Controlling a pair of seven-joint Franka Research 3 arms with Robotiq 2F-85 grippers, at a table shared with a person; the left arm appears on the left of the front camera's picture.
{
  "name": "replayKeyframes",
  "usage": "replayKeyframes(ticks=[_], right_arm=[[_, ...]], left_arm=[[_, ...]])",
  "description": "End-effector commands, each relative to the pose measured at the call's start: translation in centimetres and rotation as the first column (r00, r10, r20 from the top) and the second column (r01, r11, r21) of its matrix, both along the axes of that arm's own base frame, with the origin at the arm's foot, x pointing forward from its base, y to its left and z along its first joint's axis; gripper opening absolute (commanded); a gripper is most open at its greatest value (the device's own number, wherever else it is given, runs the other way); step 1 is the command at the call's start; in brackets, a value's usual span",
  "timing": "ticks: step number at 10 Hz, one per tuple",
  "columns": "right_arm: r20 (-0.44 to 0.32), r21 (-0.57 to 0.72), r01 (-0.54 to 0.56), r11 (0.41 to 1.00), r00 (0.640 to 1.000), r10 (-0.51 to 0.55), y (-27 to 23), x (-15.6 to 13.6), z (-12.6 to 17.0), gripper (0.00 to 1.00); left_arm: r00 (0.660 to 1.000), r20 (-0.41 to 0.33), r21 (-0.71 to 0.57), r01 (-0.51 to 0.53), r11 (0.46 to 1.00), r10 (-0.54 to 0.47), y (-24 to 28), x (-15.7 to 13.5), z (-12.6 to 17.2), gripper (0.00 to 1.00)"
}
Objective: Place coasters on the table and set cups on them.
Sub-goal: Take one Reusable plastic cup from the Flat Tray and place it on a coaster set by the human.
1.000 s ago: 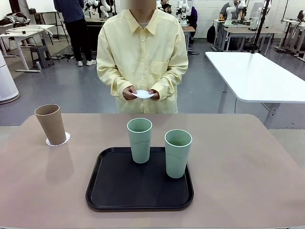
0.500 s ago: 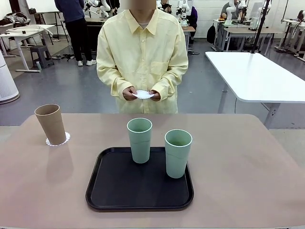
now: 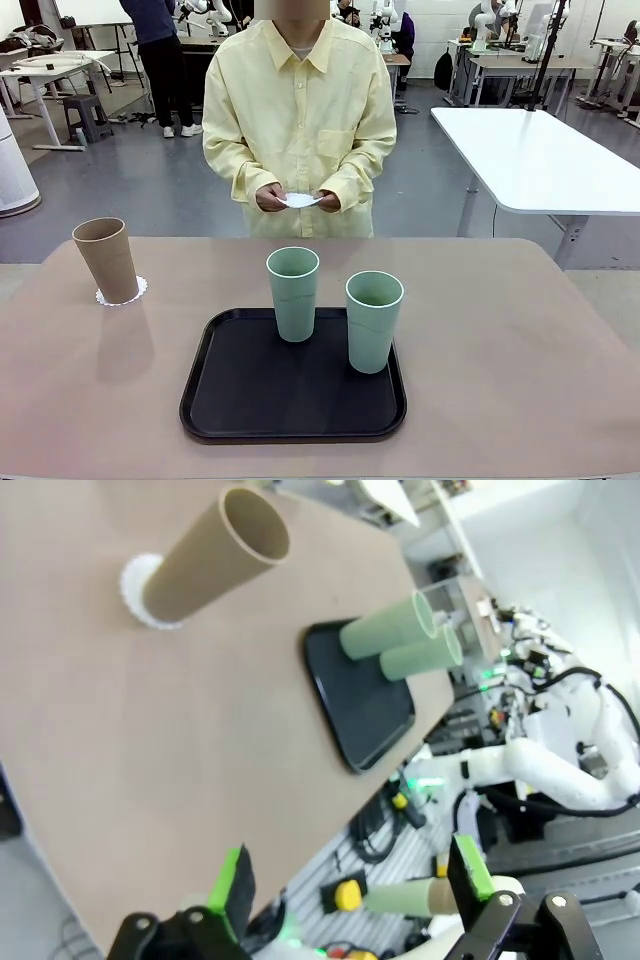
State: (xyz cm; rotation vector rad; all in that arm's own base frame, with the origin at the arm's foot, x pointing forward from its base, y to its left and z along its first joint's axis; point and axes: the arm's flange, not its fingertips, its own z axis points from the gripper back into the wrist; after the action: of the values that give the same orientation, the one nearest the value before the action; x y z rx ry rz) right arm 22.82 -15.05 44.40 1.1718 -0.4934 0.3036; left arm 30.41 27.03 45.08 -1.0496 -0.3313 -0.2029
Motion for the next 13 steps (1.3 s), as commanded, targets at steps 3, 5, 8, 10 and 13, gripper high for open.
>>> replayKeyframes(ticks=[3, 5, 8, 10, 13], right_arm=[[0.017, 0.012, -0.004, 1.000, 1.000, 0.004, 0.02, 0.13, 0.10, 1.00], [0.017, 0.012, -0.004, 1.000, 1.000, 0.004, 0.02, 0.13, 0.10, 1.00], [0.017, 0.012, -0.004, 1.000, 1.000, 0.004, 0.02, 0.13, 0.10, 1.00], [0.017, 0.012, -0.004, 1.000, 1.000, 0.004, 0.02, 0.13, 0.10, 1.00], [0.017, 0.012, -0.004, 1.000, 1.000, 0.004, 0.02, 0.13, 0.10, 1.00]], left_arm=[[1.000, -0.007, -0.023, -0.014, 1.000, 0.014, -0.27, 0.12, 0.36, 1.00], [1.000, -0.007, -0.023, -0.014, 1.000, 0.014, -0.27, 0.12, 0.36, 1.00], [1.000, -0.007, -0.023, -0.014, 1.000, 0.014, -0.27, 0.12, 0.36, 1.00], [1.000, -0.007, -0.023, -0.014, 1.000, 0.014, -0.27, 0.12, 0.36, 1.00], [1.000, -0.007, -0.023, -0.014, 1.000, 0.014, -0.27, 0.12, 0.36, 1.00]])
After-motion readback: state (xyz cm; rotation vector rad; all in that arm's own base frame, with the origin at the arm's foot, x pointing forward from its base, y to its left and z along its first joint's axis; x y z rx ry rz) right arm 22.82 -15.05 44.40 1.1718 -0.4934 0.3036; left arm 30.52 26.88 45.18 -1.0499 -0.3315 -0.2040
